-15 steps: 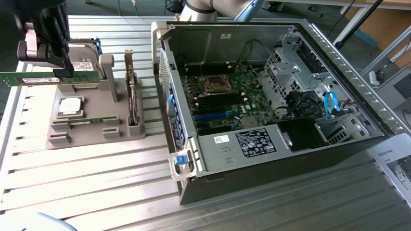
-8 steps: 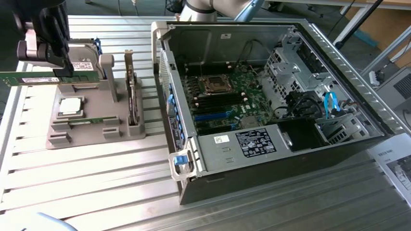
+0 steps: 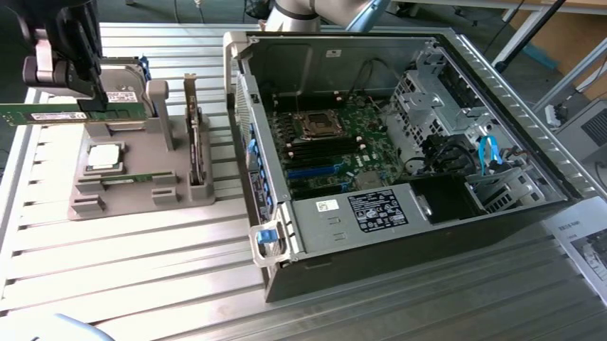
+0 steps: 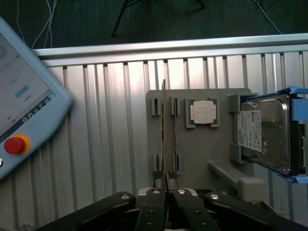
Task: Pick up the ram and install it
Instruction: 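Pick up the ram and move it above insertion slot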
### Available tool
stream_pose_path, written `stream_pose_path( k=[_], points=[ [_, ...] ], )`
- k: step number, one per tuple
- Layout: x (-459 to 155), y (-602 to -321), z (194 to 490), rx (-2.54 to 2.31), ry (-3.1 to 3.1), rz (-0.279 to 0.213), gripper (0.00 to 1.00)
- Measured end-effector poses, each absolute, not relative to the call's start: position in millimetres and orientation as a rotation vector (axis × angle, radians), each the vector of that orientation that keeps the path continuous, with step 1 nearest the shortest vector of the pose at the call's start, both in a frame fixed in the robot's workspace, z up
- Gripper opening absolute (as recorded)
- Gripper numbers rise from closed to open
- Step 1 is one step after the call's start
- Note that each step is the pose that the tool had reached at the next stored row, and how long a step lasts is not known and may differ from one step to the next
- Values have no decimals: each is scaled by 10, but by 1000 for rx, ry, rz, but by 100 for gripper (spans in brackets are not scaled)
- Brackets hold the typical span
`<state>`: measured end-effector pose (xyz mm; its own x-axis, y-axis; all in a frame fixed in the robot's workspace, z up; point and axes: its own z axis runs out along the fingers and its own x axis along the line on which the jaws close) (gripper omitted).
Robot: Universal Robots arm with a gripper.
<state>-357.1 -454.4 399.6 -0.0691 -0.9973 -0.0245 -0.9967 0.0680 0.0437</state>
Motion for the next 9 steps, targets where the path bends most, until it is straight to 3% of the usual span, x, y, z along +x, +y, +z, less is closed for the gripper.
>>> stream_pose_path(
  k=[9],
  points=[
    [-3512,-4544,3997,2135,-2287,-76,12]
  ],
)
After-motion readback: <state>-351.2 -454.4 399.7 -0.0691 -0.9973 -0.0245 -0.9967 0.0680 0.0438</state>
